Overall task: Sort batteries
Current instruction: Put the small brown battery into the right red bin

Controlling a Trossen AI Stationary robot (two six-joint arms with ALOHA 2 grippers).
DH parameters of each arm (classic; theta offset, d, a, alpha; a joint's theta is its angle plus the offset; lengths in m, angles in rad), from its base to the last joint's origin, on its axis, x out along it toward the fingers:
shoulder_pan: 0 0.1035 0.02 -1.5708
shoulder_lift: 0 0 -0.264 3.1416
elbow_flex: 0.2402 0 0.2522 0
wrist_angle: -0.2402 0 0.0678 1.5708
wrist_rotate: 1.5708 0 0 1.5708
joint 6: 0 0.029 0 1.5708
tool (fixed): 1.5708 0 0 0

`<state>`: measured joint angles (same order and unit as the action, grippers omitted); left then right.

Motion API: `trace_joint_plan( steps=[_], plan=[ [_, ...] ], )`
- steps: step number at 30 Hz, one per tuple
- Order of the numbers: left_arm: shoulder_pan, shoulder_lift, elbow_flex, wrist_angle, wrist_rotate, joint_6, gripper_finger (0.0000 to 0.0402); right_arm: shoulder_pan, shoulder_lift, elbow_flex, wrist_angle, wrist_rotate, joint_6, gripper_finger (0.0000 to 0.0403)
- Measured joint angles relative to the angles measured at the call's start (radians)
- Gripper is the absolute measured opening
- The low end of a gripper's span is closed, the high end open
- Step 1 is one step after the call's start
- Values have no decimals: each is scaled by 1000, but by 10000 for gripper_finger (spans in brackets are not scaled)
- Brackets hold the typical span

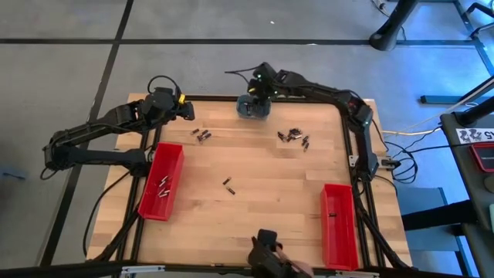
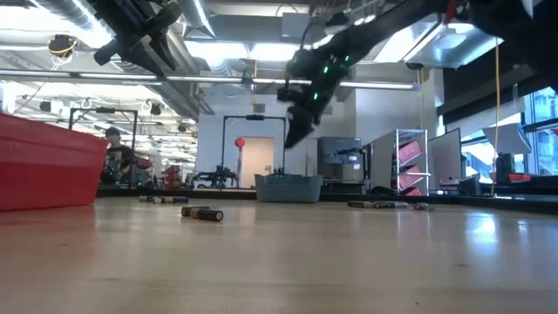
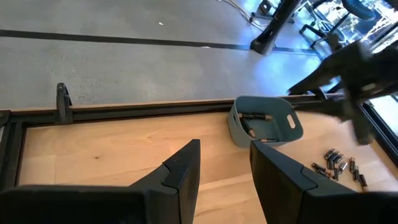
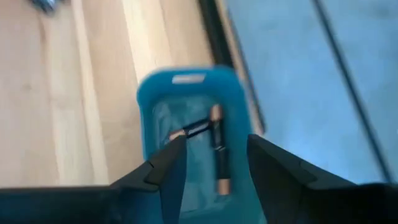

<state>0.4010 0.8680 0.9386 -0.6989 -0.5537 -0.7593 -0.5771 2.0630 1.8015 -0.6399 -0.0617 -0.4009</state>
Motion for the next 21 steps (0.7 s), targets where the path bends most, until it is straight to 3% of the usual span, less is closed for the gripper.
trace_joint_plan(
  steps=[11, 18, 21],
  plan=[
    [0, 0, 0, -2, 0, 24, 129, 0, -127, 1, 93, -28, -43, 170],
    [0, 0, -25, -48, -1, -32, 129, 10, -128, 1, 111, -240, 146, 170],
    [1, 1, -70, -52, 0, -107, 129, 38, -128, 1, 120, -274, 174, 170]
  ],
)
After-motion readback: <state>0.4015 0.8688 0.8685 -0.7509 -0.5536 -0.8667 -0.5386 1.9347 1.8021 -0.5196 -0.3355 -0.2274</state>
